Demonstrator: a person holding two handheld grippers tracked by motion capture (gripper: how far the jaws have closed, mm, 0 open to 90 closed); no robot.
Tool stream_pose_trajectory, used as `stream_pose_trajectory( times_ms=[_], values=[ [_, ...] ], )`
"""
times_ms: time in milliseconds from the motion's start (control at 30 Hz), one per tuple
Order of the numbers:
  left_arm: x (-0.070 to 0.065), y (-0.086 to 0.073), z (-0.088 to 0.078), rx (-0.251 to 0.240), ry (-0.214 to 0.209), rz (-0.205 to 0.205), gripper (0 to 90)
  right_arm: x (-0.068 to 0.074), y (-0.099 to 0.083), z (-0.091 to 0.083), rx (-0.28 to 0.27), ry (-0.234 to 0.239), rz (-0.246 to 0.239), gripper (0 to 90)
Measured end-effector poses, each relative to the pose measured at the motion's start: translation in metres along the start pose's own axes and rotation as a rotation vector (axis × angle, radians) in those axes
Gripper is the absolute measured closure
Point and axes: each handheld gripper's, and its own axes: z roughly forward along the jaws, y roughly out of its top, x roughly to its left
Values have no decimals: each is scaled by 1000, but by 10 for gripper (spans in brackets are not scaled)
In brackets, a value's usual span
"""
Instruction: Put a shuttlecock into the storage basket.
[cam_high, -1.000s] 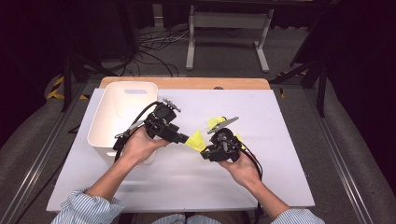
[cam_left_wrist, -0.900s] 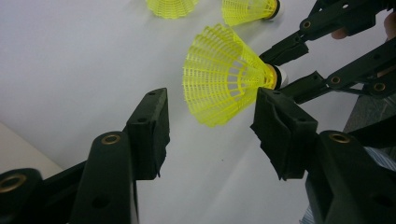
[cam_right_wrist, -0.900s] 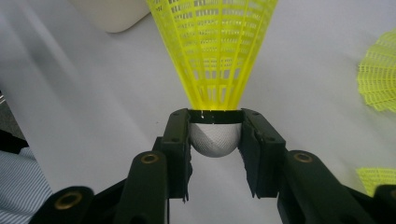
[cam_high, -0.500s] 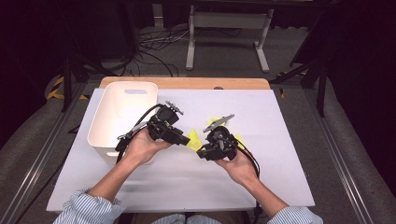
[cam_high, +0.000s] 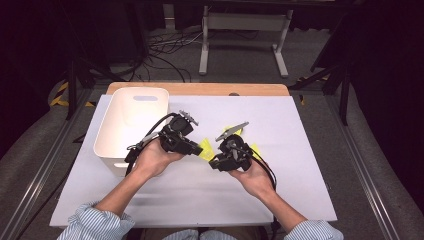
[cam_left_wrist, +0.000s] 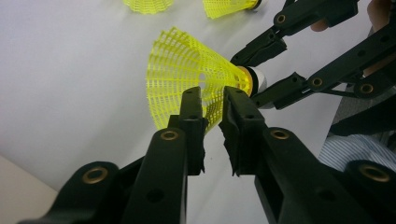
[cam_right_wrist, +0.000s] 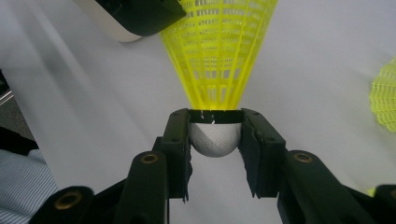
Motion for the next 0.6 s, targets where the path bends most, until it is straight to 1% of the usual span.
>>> stream_pose_trajectory(
  times_ms=[100, 200, 267, 400, 433, 467, 600],
  values=[
    [0, 0, 0, 8, 0, -4, 829, 0, 0, 1, -1, -1, -2, 651],
    [-1, 0, 1, 16, 1, 8, 865, 0, -1, 2, 0, -3, -3, 650],
    [-2, 1, 2, 23, 3, 19, 873, 0, -2, 2, 6, -6, -4, 649],
    [-4, 2, 2, 29, 2, 24, 887, 0, -3, 4, 3, -10, -8, 647],
    [-4, 3, 2, 31, 4, 32, 889, 0, -4, 4, 2, -9, -7, 646],
    [-5, 3, 2, 29, -1, 25, 891, 0, -4, 4, 0, -9, -8, 644],
    [-7, 4, 2, 28, -14, 33, 895, 0, -6, 4, -10, -17, -11, 624]
  ],
)
